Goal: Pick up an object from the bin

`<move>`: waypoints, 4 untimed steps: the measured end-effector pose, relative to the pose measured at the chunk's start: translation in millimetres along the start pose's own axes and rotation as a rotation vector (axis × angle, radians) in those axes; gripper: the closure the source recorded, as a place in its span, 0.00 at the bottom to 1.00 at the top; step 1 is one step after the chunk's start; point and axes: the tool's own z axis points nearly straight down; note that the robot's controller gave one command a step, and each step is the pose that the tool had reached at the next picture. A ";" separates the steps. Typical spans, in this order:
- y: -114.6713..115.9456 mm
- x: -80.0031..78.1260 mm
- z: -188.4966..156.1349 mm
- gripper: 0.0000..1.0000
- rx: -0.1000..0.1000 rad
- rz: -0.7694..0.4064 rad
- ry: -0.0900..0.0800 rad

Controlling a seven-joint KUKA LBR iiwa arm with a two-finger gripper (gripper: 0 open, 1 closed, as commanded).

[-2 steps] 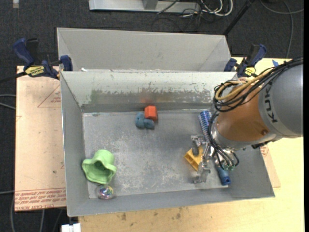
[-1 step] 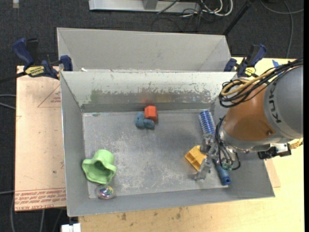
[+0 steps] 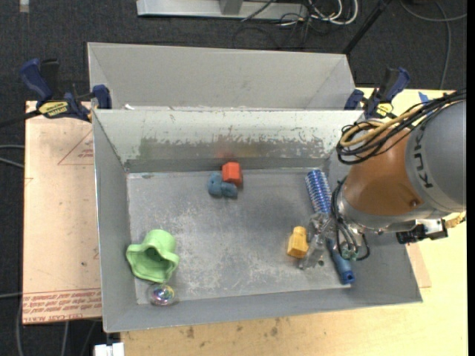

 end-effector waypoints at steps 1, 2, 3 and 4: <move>63.7 -14.4 -1.4 1.00 -0.001 0.139 -0.002; 98.6 -65.9 -0.3 1.00 0.000 0.161 0.001; 45.0 -83.1 -24.6 1.00 0.002 0.202 0.001; 47.9 -81.5 -23.0 0.00 0.002 0.196 0.004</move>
Offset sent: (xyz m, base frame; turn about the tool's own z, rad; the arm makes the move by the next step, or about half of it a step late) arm 0.0327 0.0530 -0.0022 0.1450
